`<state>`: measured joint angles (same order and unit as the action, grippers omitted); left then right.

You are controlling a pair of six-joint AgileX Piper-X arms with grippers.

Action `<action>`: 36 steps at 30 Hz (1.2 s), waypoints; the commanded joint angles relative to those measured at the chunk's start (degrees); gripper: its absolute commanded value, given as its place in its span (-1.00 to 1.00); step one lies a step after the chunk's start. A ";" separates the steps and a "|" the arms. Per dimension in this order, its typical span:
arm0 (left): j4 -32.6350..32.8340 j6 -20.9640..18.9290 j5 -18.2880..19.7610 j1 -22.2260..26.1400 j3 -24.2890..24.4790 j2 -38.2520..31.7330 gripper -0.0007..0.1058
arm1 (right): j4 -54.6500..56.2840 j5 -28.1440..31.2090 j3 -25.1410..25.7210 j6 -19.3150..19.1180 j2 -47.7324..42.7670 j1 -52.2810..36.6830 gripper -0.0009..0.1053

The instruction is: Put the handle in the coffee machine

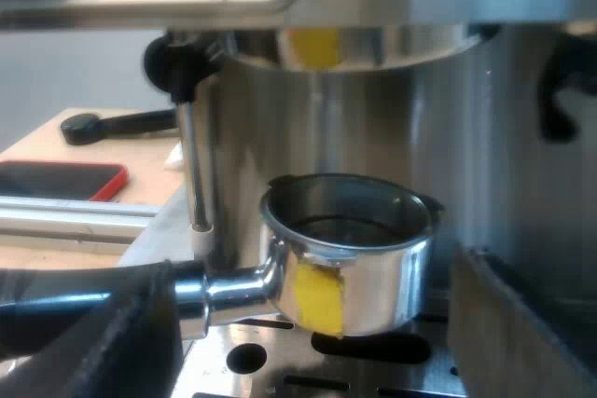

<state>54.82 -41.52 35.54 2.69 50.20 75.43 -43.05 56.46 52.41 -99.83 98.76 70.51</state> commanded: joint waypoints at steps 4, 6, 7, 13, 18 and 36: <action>-2.85 0.46 3.97 -0.04 0.79 0.46 -0.98 | -3.81 -3.47 0.43 -0.77 2.31 -2.97 0.21; -3.68 0.46 3.97 -0.04 0.99 0.46 -0.98 | -3.90 -4.57 1.10 -0.77 2.95 -4.09 0.21; -3.84 0.46 3.97 -0.04 1.08 0.46 -0.98 | -4.14 -4.97 1.34 -0.77 3.03 -4.46 0.21; -5.36 -0.01 4.24 -0.04 1.06 0.46 -0.98 | -4.63 -6.79 2.00 -0.77 3.52 -4.96 0.21; -5.80 -0.61 5.62 -0.04 1.55 0.46 -0.98 | -4.63 -6.79 2.00 -0.77 3.52 -4.96 0.21; -6.70 -3.22 6.85 -0.04 4.13 0.46 -0.98 | -4.63 -6.79 2.00 -1.16 3.52 -4.96 0.21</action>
<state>49.56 -44.19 39.03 2.69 53.52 76.19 -46.94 50.13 54.03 -100.26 102.26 65.71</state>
